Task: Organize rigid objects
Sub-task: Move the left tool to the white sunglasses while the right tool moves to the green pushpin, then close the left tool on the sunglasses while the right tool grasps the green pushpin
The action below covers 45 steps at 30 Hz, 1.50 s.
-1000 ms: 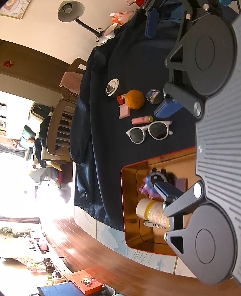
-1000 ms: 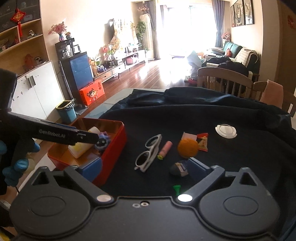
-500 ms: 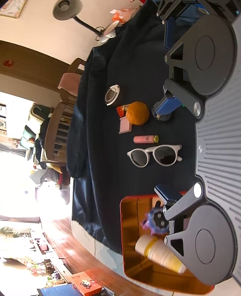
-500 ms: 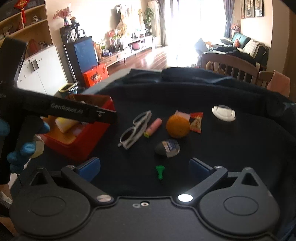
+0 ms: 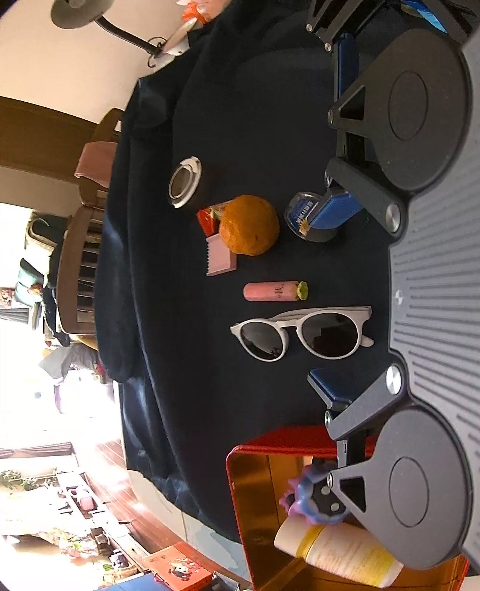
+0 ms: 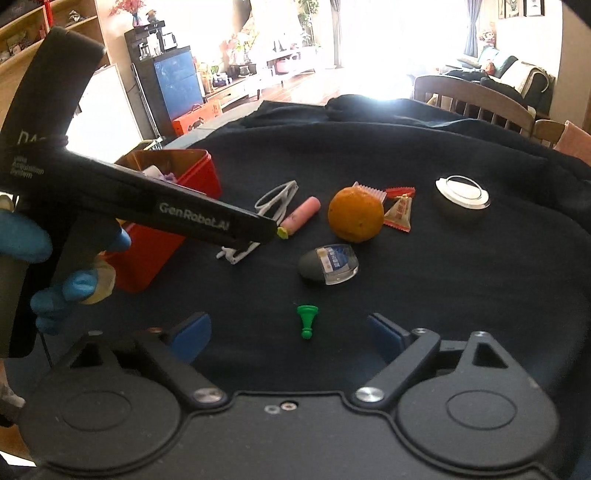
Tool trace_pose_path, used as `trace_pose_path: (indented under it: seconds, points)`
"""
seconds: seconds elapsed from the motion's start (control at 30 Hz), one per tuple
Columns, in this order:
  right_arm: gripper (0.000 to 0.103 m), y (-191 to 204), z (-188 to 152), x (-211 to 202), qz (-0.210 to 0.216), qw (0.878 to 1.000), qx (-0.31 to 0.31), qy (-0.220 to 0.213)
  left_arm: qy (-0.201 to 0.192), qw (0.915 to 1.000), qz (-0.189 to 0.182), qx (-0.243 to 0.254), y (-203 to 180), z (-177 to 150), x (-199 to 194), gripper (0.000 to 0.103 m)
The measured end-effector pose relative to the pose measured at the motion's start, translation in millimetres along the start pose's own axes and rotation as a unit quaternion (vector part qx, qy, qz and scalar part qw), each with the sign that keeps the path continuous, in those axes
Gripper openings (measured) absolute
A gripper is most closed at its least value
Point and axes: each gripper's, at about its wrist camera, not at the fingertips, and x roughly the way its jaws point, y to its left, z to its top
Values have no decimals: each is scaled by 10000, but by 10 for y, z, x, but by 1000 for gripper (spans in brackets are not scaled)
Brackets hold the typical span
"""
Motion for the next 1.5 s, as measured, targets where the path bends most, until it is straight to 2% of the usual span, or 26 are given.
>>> trace_pose_path:
  seconds: [0.27, 0.47, 0.5, 0.67, 0.73, 0.83, 1.03, 1.1, 1.5]
  points:
    - [74, -52, 29, 174, 98, 9999, 8, 136, 83, 9995, 234, 181, -108, -14, 203, 83]
    - [60, -74, 47, 244, 115, 9997, -5, 223, 395, 9985, 375, 67, -38, -38, 388, 65]
    - [56, -78, 51, 257, 117, 9997, 8, 236, 436, 9983, 379, 33, -20, -47, 412, 63]
    - [48, -79, 58, 310, 129, 9996, 7, 268, 449, 9982, 393, -24, 26, -69, 447, 57]
    - [37, -77, 58, 327, 115, 9995, 10, 301, 431, 9983, 392, -25, 36, -70, 447, 55]
    - [30, -77, 44, 345, 51, 9994, 16, 343, 395, 9982, 460, 13, 40, -57, 441, 41]
    - [14, -81, 38, 388, -112, 9992, 15, 382, 407, 9981, 458, 31, 41, -33, 439, 38]
    - [12, -85, 40, 389, -153, 9992, 24, 364, 418, 9981, 452, 22, 46, -31, 438, 38]
    - [11, -115, 76, 178, -171, 9995, 263, 63, 571, 9967, 210, -543, 216, -45, 292, 38]
